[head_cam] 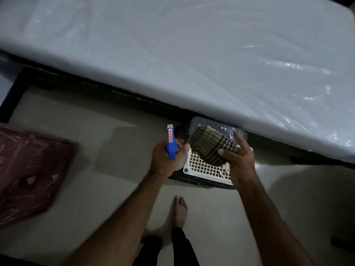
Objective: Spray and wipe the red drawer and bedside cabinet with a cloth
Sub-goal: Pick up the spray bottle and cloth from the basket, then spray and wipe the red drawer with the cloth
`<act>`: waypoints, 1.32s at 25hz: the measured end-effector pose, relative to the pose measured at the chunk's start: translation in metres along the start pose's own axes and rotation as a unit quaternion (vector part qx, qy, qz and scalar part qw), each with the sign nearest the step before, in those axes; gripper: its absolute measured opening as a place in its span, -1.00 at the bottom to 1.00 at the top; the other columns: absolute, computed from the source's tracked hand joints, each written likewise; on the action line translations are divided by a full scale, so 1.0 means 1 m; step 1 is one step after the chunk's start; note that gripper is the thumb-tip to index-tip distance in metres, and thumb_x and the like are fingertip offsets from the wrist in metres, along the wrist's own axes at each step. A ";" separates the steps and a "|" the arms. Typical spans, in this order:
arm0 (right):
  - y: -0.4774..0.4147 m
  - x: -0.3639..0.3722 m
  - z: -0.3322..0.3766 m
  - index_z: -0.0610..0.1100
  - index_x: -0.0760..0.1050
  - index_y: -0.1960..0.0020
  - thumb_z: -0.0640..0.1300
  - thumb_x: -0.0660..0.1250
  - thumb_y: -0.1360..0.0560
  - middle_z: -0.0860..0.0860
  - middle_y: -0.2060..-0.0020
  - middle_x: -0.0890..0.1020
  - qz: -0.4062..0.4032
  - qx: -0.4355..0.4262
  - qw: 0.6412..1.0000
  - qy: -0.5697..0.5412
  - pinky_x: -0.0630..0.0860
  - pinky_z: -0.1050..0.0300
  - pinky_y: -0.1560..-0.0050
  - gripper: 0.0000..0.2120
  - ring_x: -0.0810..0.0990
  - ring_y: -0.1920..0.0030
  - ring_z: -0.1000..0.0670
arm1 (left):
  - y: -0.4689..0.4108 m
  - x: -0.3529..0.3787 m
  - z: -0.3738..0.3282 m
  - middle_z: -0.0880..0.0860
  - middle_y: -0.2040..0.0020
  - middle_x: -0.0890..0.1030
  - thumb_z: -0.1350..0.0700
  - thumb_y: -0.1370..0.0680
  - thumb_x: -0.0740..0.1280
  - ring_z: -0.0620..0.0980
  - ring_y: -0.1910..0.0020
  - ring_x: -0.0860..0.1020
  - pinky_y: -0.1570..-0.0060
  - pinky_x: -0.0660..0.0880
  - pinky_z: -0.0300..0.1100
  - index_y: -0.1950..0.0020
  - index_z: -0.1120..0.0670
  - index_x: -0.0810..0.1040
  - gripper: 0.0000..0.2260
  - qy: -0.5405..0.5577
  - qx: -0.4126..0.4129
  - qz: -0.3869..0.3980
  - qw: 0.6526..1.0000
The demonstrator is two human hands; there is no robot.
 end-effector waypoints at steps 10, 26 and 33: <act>0.034 0.192 -0.044 0.23 0.25 -0.60 -0.13 0.23 -0.71 -0.09 -0.39 0.59 0.077 0.052 0.996 -0.001 0.67 -0.30 0.04 -0.47 0.70 -0.21 -0.21 | 0.065 -0.229 0.060 0.13 0.17 0.71 0.16 -0.52 0.52 0.02 0.15 0.68 0.05 0.58 -0.16 0.12 0.27 0.66 -0.83 0.096 -0.058 -0.178 0.978; 0.160 0.509 -0.178 -0.09 0.40 -0.52 -0.41 0.37 -0.36 -0.19 -0.27 0.63 0.353 0.026 0.917 0.183 0.66 -0.34 -0.05 -0.25 0.66 -0.20 -0.24 | 0.217 -0.496 0.193 -0.12 0.45 0.48 0.24 -0.55 0.48 -0.15 0.41 0.48 0.22 0.49 -0.26 0.34 -0.02 0.47 -0.66 0.168 -0.092 -0.420 0.887; 0.174 0.593 -0.255 0.29 0.41 -0.44 -0.36 0.33 -0.37 0.00 -0.08 0.73 0.452 0.099 0.839 0.286 0.68 -0.08 0.18 -0.22 0.73 -0.04 -0.10 | 0.246 -0.530 0.258 0.46 0.20 0.55 -0.10 -0.44 0.51 0.43 0.19 0.56 0.04 0.55 0.23 0.13 0.46 0.50 -0.43 0.248 -0.123 -0.516 0.811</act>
Point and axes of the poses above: each hand's wrist, its own y-axis away from the middle knuckle, its own x-axis out of the palm, z = x × y, the point moved 10 cm from there along -y, towards the middle knuckle
